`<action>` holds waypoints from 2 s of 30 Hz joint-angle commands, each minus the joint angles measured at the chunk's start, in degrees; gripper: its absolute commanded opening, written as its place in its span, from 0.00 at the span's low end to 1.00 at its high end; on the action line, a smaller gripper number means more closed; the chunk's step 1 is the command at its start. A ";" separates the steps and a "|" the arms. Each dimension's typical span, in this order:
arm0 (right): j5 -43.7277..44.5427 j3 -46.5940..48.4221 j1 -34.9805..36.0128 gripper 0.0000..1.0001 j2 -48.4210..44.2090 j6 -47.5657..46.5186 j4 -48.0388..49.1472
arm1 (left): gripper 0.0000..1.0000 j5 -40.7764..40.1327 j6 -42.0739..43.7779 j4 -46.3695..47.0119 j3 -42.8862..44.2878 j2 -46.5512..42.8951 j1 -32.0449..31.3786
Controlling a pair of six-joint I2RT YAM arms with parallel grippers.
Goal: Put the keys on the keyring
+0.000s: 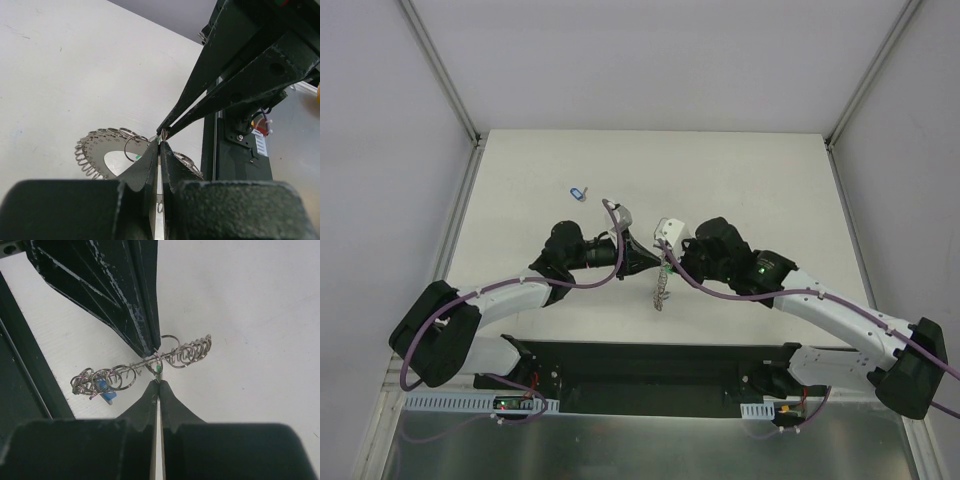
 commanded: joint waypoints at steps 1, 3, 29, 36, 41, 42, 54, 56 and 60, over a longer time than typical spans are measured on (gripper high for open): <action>-1.73 -0.77 -0.09 0.01 -1.41 1.94 2.37 | 0.00 -4.03 -4.46 9.18 0.46 -0.36 0.96; -1.73 -0.51 -0.26 0.01 -1.23 1.94 2.55 | 0.00 -4.91 -4.54 9.09 0.02 -0.71 0.96; 0.64 12.94 -1.32 0.01 10.61 7.20 -0.88 | 0.99 -31.87 5.56 -27.01 -1.13 -23.02 4.21; 3.89 25.06 -2.72 0.01 21.51 11.24 0.43 | 0.99 -48.57 5.91 -39.15 -4.46 -35.77 5.27; 4.77 31.92 -3.07 0.01 27.94 11.16 2.71 | 0.99 -53.25 7.40 -43.90 -5.78 -43.33 5.44; 4.95 32.10 -3.16 0.01 28.82 11.34 2.90 | 0.99 -53.95 7.76 -45.38 -5.70 -43.95 5.44; 8.72 12.71 -2.82 0.01 31.65 22.58 7.38 | 0.99 -60.12 9.96 -49.00 -5.08 -47.12 5.44; 8.99 10.40 -2.11 0.01 30.68 24.16 6.68 | 0.99 -59.07 9.87 -49.00 -4.65 -46.16 5.44; 8.64 7.94 -0.62 0.01 30.58 25.40 4.92 | 0.99 -56.69 9.43 -49.00 -3.94 -43.96 5.44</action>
